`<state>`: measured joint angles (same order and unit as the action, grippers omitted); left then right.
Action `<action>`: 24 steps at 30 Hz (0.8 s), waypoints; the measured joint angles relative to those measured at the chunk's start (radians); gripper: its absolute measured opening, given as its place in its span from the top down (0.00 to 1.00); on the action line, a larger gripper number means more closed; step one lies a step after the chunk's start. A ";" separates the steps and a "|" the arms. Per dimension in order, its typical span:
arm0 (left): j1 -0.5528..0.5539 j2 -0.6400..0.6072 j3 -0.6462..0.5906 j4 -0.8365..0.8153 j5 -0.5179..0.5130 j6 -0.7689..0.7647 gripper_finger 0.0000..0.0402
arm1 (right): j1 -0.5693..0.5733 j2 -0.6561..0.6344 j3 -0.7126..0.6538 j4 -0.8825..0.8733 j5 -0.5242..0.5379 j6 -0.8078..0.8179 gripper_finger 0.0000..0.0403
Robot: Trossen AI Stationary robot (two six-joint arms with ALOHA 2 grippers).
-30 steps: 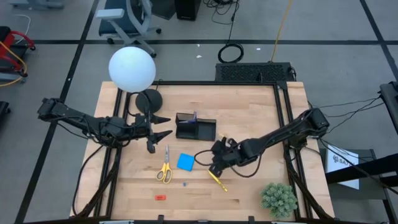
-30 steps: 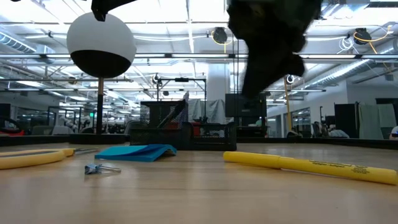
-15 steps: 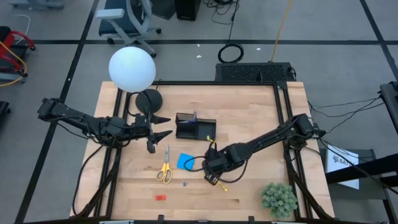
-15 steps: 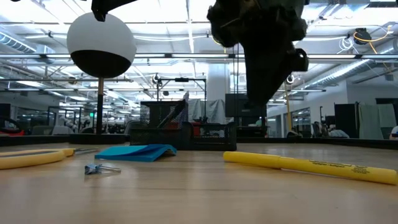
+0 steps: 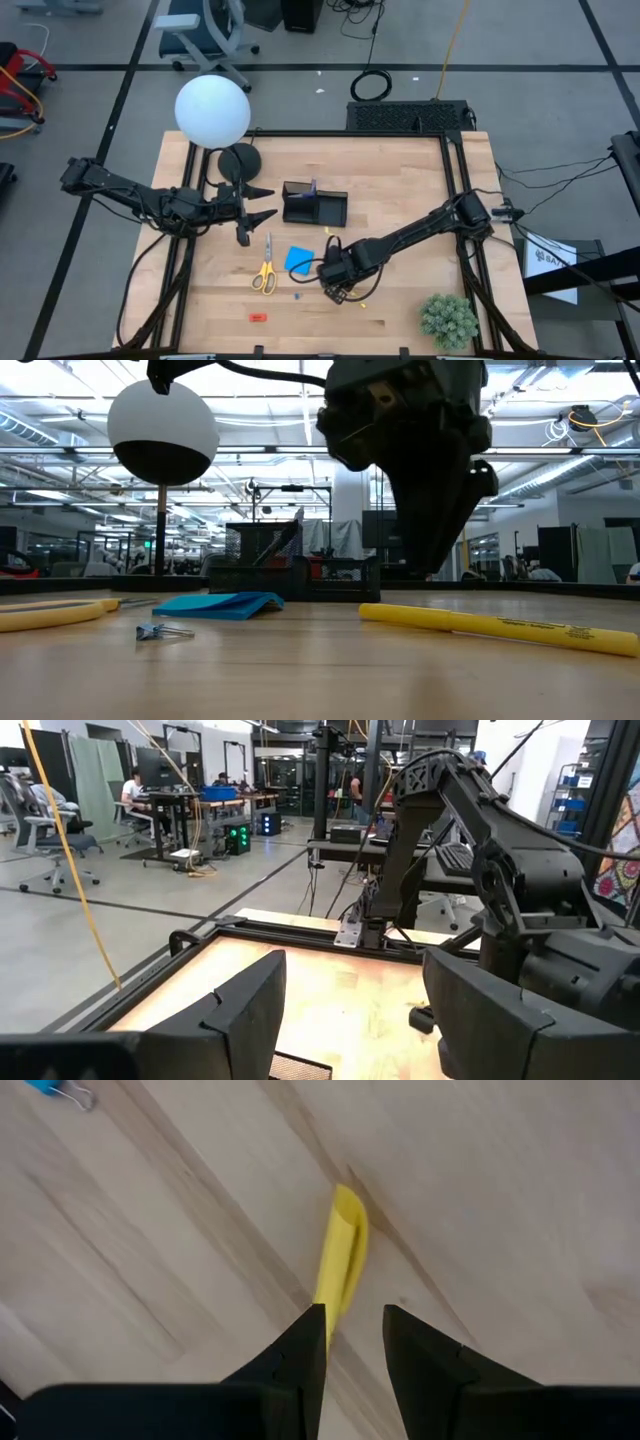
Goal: Pick and place office supplies into organizer
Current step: Put the yellow pen into the black mesh desk organizer
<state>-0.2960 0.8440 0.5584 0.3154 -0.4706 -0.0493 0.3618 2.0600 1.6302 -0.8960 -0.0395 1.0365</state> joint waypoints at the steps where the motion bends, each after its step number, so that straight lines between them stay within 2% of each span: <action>1: 0.000 0.000 0.000 0.000 0.000 0.000 0.39 | 0.000 -0.001 0.000 -0.001 0.000 0.004 0.77; 24: 0.000 0.000 0.000 0.000 0.000 0.000 0.39 | 0.062 0.049 0.001 0.011 -0.044 0.076 0.77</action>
<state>-0.2960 0.8440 0.5583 0.3157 -0.4707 -0.0494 0.4235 2.1086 1.6308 -0.8853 -0.0837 1.1129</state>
